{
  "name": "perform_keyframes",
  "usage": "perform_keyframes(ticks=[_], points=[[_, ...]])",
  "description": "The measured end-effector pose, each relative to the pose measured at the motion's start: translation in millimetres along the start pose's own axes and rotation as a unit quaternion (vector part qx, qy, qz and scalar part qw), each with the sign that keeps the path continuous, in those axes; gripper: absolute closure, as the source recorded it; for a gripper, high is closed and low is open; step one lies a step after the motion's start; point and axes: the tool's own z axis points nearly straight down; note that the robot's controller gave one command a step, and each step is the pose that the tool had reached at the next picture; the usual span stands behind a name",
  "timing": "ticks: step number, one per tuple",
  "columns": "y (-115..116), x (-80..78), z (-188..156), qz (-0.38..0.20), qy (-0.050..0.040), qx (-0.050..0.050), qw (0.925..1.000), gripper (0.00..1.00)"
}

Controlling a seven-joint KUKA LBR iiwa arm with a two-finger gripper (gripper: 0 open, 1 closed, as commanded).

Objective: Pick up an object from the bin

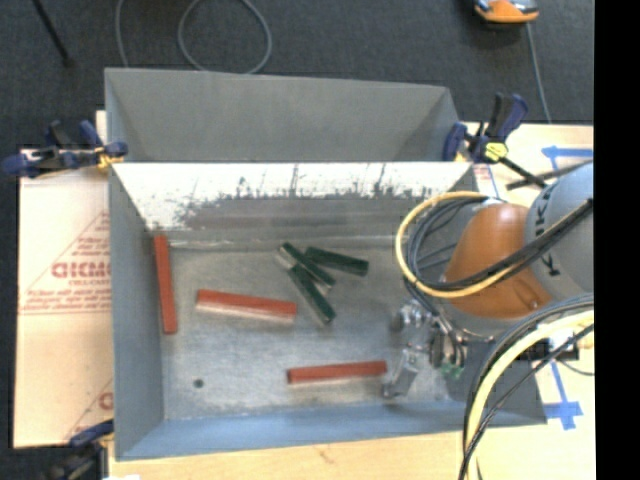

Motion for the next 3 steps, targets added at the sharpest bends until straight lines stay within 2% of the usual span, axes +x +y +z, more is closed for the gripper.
perform_keyframes(ticks=[1,2,3], points=[[0.0,-1.5,-2.9,-0.003,-0.0027,0.0,1.0,1.0],[-0.5,-1.6,-2.9,-0.004,-0.0027,0.001,1.0,1.0],[-0.9,-1.6,-2.8,-0.004,-0.0026,0.001,1.0,0.0]])
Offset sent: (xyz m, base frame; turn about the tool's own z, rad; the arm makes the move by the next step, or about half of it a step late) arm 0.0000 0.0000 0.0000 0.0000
